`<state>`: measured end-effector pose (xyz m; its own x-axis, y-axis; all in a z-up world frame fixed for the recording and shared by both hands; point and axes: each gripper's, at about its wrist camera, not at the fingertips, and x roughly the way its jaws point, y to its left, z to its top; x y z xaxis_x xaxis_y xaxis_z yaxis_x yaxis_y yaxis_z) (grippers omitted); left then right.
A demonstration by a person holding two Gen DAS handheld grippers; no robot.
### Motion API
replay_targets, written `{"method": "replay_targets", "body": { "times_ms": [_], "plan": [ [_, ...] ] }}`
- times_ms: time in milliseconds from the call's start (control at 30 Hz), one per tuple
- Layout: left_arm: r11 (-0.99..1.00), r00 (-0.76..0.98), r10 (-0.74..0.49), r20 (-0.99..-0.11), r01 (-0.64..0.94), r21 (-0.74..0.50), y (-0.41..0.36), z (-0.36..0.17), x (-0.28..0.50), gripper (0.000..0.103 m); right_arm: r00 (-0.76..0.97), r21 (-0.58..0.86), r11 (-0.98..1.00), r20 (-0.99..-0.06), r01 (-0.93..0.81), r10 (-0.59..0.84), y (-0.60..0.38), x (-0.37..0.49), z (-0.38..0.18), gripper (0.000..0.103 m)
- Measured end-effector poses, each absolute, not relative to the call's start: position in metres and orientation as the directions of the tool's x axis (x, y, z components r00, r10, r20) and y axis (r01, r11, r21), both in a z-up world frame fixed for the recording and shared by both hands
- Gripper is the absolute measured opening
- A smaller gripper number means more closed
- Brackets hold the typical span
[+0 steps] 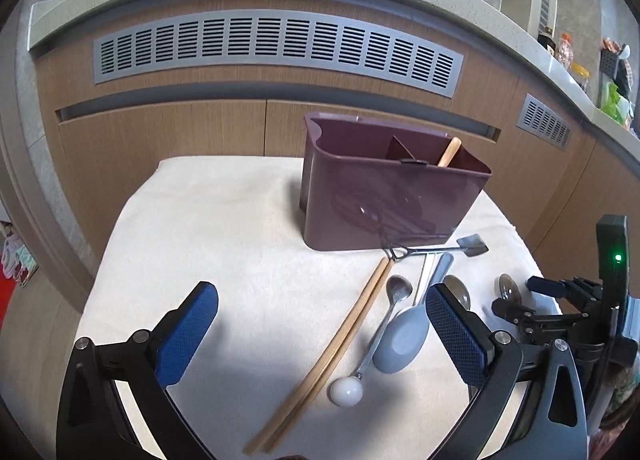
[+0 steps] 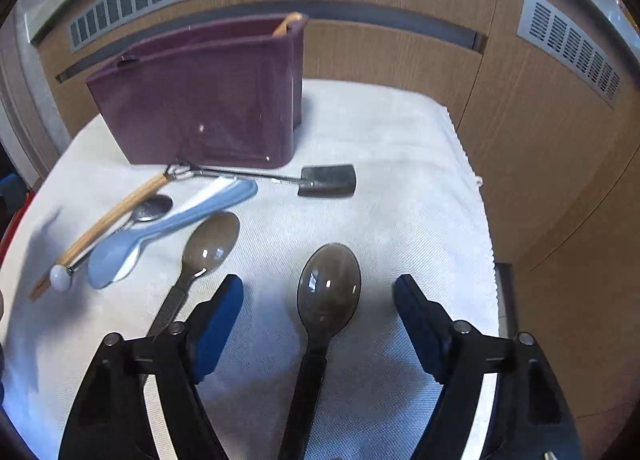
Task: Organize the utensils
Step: 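Grasp the brown translucent spoon by its handle with the right gripper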
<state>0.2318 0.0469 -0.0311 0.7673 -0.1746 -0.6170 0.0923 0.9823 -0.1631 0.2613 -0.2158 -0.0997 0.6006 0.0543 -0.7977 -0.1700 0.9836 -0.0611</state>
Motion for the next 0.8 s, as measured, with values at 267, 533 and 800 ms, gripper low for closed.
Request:
{"method": "replay_targets", "body": {
  "times_ms": [267,533,800],
  "plan": [
    [0.974,0.740,-0.222,-0.635,0.194,-0.115,0.025,-0.040,0.231,0.103,0.588,-0.017,0.983,-0.804,-0.181,0.094,-0.220,0.257,-0.100,0.031],
    [0.940,0.679,-0.289,-0.675,0.336,-0.064,-0.025,-0.048,0.227,0.103,0.635,0.075,0.985,-0.756,-0.155,0.158,-0.252,0.227,-0.093,0.031],
    [0.925,0.606,-0.311,-0.732,0.371,-0.086,-0.074,-0.050,0.244,0.100,0.677,0.130,0.985,-0.716,-0.110,0.170,-0.278,0.206,-0.089,0.031]
  ]
}}
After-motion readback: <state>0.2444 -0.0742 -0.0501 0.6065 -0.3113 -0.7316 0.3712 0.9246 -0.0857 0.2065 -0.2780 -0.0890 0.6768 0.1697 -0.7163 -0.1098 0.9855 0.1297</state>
